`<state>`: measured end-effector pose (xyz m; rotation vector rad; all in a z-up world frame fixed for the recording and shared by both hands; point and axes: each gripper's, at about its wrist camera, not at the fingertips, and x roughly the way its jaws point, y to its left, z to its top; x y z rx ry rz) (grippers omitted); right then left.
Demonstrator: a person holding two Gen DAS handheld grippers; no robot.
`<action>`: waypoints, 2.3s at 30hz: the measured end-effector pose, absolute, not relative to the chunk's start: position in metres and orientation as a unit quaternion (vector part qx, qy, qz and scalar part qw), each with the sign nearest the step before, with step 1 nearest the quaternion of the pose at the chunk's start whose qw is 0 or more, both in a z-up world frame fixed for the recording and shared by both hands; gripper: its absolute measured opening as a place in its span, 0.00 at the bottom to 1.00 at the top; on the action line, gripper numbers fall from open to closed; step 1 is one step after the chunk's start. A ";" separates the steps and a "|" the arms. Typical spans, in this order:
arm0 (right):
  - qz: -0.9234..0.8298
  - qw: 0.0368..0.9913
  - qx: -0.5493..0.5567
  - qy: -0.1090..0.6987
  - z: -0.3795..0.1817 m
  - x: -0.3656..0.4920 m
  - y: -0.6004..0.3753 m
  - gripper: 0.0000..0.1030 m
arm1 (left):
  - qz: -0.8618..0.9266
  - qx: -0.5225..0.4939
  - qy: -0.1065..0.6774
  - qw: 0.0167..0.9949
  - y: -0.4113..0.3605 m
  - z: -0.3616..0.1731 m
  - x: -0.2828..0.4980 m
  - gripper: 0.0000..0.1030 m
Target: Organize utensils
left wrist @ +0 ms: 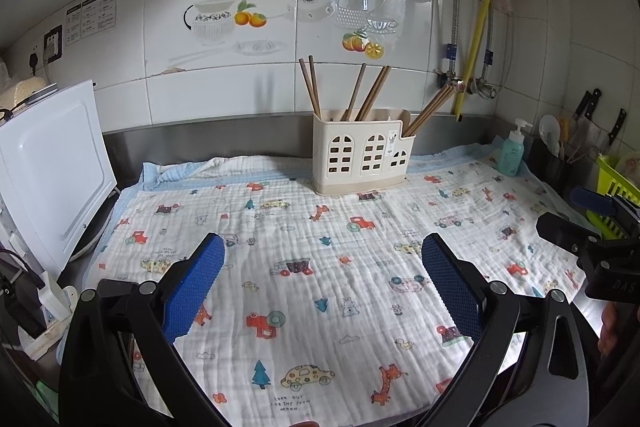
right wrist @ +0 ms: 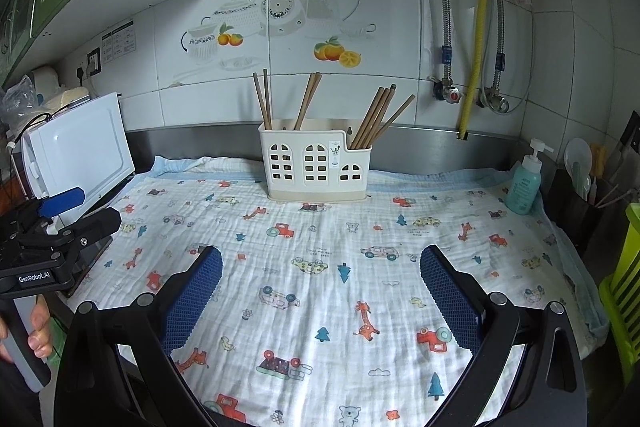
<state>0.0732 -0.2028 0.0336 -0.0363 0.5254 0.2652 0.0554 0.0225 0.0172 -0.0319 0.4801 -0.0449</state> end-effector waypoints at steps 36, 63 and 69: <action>0.130 0.957 -0.013 0.260 0.030 0.074 -0.203 0.93 | -0.023 -0.013 0.247 0.969 0.021 0.012 0.057 0.95; 0.133 0.957 -0.010 0.258 0.031 0.073 -0.203 0.93 | -0.023 -0.013 0.248 0.968 0.020 0.010 0.058 0.95; 0.133 0.956 -0.010 0.260 0.031 0.073 -0.202 0.93 | -0.024 -0.012 0.251 0.968 0.019 0.007 0.057 0.95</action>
